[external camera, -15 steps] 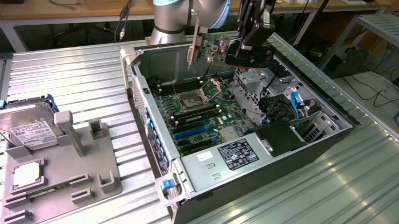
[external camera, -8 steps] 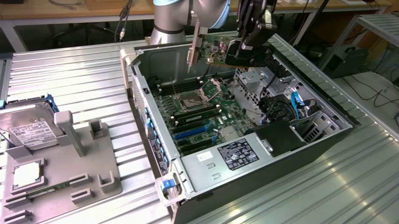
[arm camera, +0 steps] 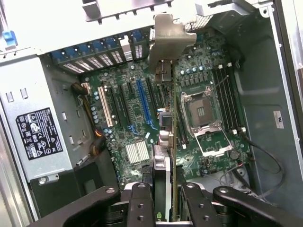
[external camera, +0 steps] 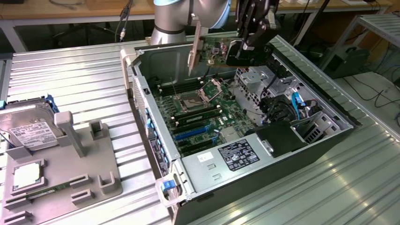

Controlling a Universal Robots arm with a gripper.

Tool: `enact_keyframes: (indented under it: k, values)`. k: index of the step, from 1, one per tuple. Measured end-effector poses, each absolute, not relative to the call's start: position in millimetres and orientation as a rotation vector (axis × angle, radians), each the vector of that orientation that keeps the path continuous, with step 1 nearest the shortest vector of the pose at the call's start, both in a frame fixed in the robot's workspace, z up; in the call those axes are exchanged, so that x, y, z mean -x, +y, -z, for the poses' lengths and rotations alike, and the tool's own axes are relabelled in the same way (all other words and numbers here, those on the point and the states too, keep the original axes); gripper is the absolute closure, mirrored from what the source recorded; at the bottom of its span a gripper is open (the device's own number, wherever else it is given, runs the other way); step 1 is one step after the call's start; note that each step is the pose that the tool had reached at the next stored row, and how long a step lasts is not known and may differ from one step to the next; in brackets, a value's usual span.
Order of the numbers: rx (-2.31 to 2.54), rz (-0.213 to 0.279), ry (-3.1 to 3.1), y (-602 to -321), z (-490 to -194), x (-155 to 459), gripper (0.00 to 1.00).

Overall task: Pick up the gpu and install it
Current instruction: 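Insert the gpu into the slot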

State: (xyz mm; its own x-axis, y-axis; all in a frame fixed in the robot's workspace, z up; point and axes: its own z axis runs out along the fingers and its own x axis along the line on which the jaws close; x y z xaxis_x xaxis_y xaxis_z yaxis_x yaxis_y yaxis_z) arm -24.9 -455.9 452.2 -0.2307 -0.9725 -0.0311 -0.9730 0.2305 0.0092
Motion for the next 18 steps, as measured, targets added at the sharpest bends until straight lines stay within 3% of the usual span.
enact_keyframes:
  k: [18]
  values:
    - [2.097, -0.044, 2.316, -456.0, -452.2, 24.8, 0.72]
